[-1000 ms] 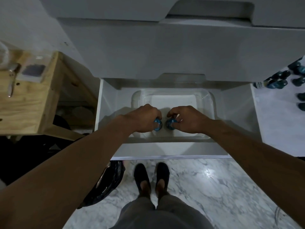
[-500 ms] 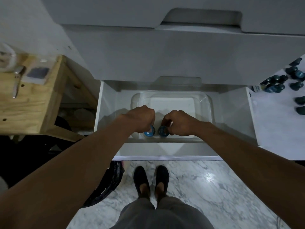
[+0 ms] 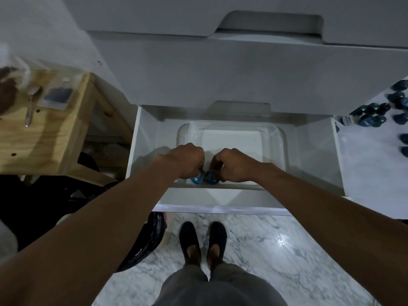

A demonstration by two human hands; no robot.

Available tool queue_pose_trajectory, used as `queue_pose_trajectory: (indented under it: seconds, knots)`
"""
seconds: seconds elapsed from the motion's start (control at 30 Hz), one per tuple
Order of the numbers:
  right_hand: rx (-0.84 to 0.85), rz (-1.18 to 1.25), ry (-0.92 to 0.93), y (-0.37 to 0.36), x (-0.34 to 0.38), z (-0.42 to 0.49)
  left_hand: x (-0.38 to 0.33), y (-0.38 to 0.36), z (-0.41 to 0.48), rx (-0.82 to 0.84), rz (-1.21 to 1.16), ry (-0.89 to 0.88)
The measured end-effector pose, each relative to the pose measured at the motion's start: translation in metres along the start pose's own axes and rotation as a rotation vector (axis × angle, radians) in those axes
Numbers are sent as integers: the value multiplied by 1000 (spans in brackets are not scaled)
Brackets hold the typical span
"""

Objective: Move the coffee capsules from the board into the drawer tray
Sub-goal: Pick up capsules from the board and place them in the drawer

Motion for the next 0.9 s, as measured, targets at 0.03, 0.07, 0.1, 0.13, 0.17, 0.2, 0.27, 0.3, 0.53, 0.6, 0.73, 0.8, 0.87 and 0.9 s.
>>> queue_pose_trajectory:
  seconds: [0.03, 0.07, 0.1, 0.13, 0.17, 0.2, 0.27, 0.3, 0.53, 0.6, 0.73, 0.8, 0.87, 0.9]
  knots:
    - [-1, 2, 1, 0, 0, 0, 0, 0, -1, -3, -7, 1]
    - [-5, 3, 3, 1, 0, 0, 1, 1, -2, -9, -17, 4]
    - [-13, 0, 7, 3, 1, -1, 2, 3, -3, -20, -34, 10]
    - [-25, -9, 15, 5, 1, -1, 3, 5, -5, -35, -58, 19]
    - [-43, -23, 21, 8, 1, -2, 4, 8, -8, -54, -86, 29]
    - [-65, -37, 21, 11, 0, -2, 4, 11, -11, -76, -114, 39]
    - [-119, -55, 7, 19, -4, -6, 4, 20, -20, -130, -153, 58]
    - [-156, -63, -2, 24, -6, -9, 3, 26, -26, -170, -155, 67]
    - [-511, -185, -66, 63, -12, -62, -21, 61, -82, -571, -54, 80]
    - [-610, -210, -89, 76, -13, -86, -36, 69, -96, -664, -26, 8]
    - [-816, -273, -122, 99, -8, -143, -63, 83, -120, -834, 41, -151]
    - [-898, -278, -164, 103, -9, -175, -80, 84, -130, -886, 105, -243]
    - [-980, -291, -193, 104, -10, -207, -101, 84, -142, -940, 158, -342]
    - [-1016, -296, -214, 103, -11, -223, -113, 83, -148, -955, 170, -380]
Point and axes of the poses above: each hand's wrist, its own z-axis towards the middle knuckle, its own y-axis out of the back of the hand, x = y × z, the point moved 9 cm from there along z, towards the middle knuckle, and after that the axes turned 7 degrees about -z, right-handed, at the moved point
